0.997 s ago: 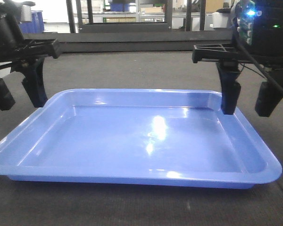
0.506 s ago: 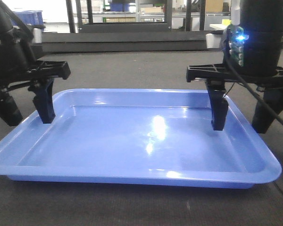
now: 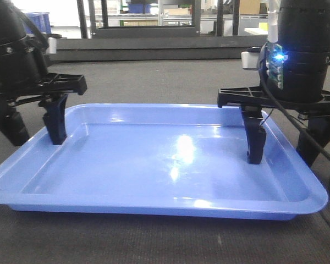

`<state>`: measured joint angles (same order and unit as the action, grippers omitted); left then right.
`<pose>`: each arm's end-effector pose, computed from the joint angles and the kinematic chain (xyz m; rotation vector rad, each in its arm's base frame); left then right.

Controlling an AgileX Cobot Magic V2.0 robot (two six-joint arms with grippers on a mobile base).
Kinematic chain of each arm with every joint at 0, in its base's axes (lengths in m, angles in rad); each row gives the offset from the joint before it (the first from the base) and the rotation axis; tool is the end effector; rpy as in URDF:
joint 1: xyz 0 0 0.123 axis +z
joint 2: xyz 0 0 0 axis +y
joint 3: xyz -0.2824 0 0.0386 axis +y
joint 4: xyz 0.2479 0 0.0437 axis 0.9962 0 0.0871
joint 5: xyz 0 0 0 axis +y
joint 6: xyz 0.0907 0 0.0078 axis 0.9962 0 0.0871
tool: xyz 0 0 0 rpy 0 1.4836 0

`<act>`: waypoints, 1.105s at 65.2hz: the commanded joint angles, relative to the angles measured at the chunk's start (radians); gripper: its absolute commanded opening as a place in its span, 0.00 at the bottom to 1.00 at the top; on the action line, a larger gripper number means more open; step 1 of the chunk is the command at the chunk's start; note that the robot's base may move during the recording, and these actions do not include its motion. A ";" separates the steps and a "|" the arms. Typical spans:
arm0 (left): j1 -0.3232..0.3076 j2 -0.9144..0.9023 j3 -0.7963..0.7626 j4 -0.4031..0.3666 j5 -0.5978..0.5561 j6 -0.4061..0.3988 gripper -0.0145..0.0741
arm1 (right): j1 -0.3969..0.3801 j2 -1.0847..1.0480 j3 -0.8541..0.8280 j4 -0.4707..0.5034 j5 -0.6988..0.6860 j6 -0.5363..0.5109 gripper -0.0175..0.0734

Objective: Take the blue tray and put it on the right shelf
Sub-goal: 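Position left and right grippers open over opposite tray rims, then close both grippers on the opposite rims of the blue tray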

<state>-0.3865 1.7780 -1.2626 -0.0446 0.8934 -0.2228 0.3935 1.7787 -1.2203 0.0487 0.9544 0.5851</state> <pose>0.3280 -0.1369 0.2191 0.2037 2.9038 -0.1625 0.3150 0.1347 0.2071 0.3278 3.0111 0.1594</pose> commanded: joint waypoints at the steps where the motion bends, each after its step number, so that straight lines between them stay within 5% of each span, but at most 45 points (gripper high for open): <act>1: -0.008 -0.043 -0.030 0.002 0.011 -0.001 0.49 | 0.004 -0.047 -0.021 -0.001 -0.017 0.000 0.73; 72: -0.046 -0.043 -0.013 -0.005 0.002 -0.030 0.49 | 0.004 -0.045 -0.022 0.002 -0.030 0.001 0.73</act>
<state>-0.4349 1.7780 -1.2565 -0.0487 0.9127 -0.2343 0.3935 1.7787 -1.2203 0.0541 0.9332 0.5887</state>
